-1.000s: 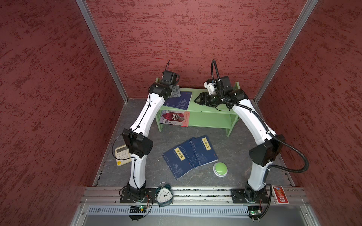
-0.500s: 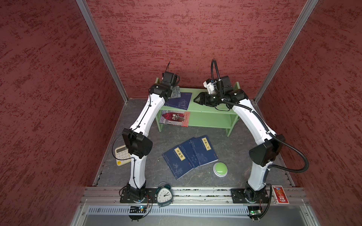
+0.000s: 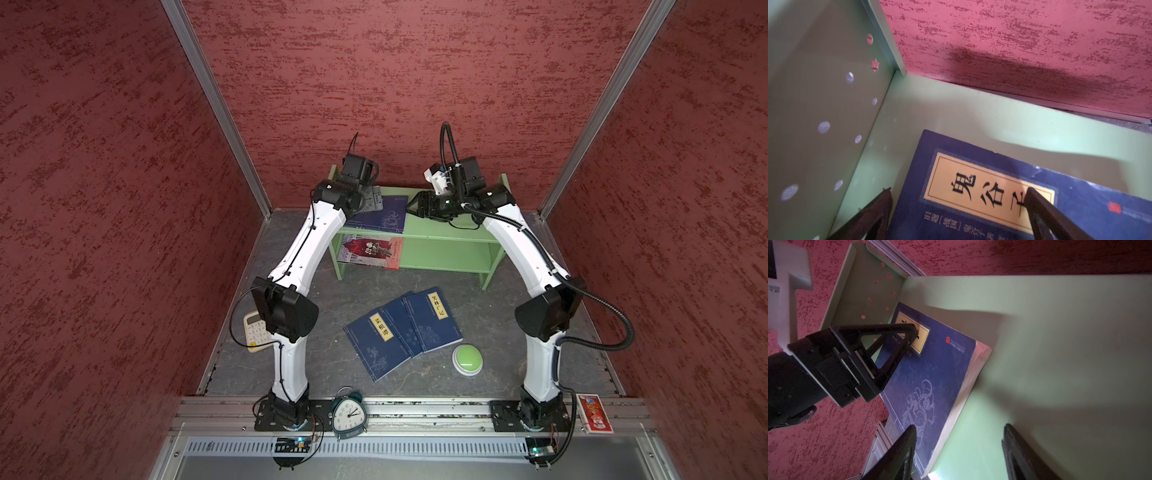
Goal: Stacking books/files
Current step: Rotate the book on the bookshelf.
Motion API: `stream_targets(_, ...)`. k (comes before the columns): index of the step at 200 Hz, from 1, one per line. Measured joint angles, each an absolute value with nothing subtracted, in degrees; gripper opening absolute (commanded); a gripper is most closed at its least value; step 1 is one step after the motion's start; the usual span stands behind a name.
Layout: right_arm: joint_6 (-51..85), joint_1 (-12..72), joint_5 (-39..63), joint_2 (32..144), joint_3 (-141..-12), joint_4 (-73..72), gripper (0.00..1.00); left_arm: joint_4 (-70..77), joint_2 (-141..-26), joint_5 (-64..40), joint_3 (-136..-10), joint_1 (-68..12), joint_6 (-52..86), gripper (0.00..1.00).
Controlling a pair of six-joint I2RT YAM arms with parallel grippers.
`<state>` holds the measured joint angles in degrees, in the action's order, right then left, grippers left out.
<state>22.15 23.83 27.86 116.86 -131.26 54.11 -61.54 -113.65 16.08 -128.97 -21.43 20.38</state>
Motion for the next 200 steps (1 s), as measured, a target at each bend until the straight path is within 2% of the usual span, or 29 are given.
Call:
stream_targets(132,21.6,23.8,29.2,120.8,-136.1,54.1,0.67,-62.0,-111.4,14.2,-126.6,-21.3,20.8,0.99)
stream_targets(200,21.6,23.8,30.3,121.1,-136.1,53.8,0.64,-64.1,-111.3,13.9,-130.2,-21.6,19.3,0.99)
